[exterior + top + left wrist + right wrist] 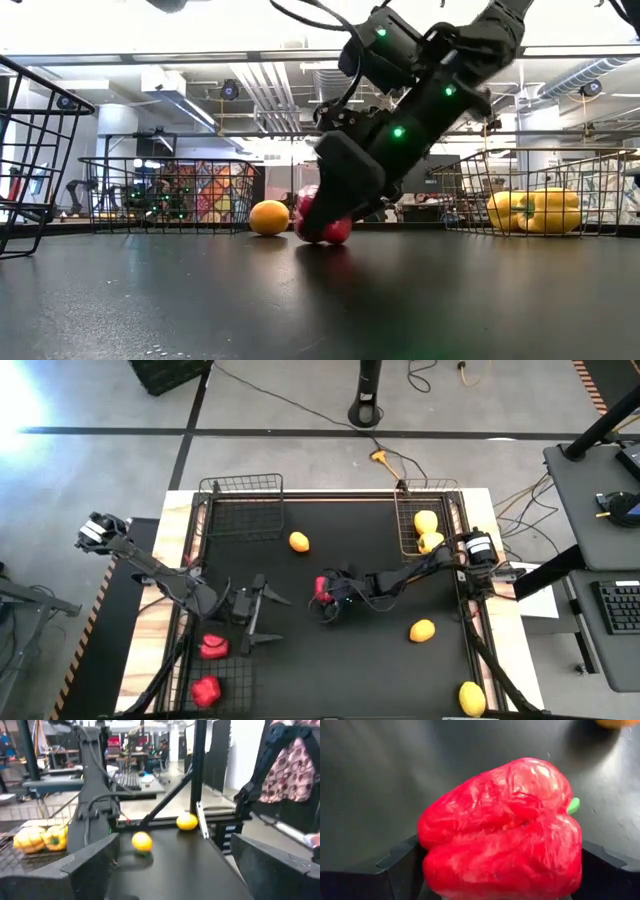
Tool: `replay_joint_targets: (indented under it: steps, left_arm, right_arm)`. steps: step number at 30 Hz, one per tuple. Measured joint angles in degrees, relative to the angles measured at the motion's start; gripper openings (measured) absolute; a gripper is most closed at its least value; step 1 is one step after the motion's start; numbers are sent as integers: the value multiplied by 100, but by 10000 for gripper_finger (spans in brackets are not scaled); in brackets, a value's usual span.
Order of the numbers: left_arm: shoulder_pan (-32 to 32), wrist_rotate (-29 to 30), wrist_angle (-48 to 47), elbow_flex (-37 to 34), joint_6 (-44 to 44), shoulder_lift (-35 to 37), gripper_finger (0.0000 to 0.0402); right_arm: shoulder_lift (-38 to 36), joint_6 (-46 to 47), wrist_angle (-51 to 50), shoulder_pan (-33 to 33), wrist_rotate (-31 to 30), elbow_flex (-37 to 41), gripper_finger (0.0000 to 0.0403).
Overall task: Sort produce into baskets
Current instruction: Put the red bell pepper into the bottom black wire basket
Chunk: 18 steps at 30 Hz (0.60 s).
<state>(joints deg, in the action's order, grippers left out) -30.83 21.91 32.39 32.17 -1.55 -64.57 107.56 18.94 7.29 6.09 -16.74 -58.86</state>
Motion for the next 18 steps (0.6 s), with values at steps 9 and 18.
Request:
replay_joint_targets:
  steps: [9,18]
  left_arm:
    - [168,657,-162,-52,-505,-44,361]
    - [168,872,4,6,-867,-860,361]
  right_arm:
    - [-27,-306,-2307,191,62,-1379,371]
    - [-32,-46,-3311,279,-257,-1835,371]
